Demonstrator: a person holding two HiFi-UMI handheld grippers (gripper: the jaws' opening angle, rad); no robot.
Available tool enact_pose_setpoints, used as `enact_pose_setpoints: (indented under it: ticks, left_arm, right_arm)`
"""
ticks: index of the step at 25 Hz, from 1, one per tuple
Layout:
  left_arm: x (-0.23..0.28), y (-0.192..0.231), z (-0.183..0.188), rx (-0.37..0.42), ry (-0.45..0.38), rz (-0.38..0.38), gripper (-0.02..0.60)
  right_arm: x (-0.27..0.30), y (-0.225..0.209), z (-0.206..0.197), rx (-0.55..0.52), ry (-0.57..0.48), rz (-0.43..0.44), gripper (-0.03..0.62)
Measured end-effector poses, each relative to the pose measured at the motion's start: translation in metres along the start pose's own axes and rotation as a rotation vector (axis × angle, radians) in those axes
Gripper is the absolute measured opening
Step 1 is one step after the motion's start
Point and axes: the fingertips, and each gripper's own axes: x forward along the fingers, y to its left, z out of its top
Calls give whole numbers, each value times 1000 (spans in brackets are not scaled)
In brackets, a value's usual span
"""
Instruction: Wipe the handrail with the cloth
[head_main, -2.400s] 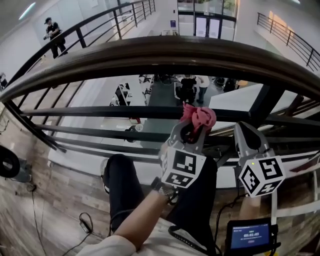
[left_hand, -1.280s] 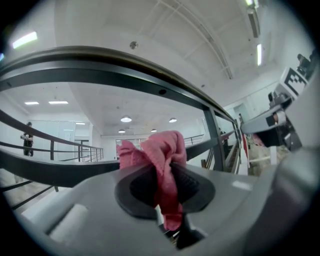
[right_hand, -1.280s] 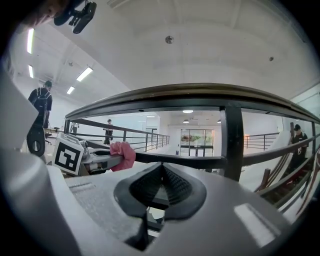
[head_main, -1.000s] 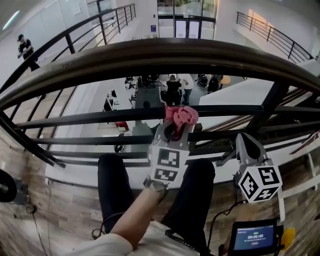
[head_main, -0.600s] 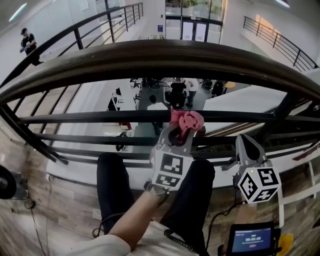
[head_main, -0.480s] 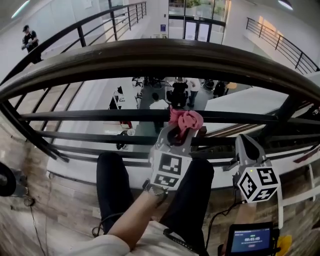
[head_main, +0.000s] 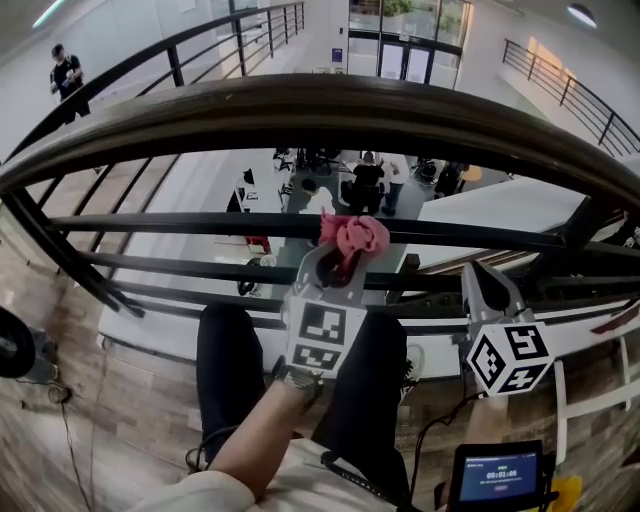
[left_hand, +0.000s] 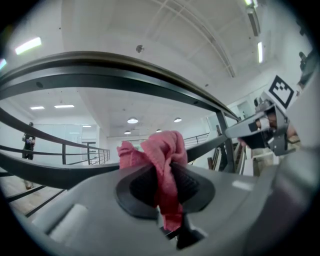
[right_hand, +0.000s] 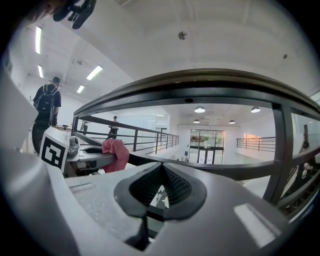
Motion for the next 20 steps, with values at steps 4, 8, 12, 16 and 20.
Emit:
enact_pose_setpoints:
  ticks: [4,8,12,16,20]
  left_arm:
    - [-10,15,-1,1,5,26,71]
    - [-22,36,-4,0,7,60,71]
    - [-31,51,-9,4,11,80,71]
    - [-36,58,-10,24,14,87,71]
    - [-41,66,-10,33,14,99,71]
  right_arm:
    - [4,5,0,0,7,11,3]
    - [11,12,0,-6,14,24,3]
    - [19,22,-4,-11,25,43,3]
    - [27,30,-4,-8,24,61,3]
    - [34,40,-5,-10,30,87,3]
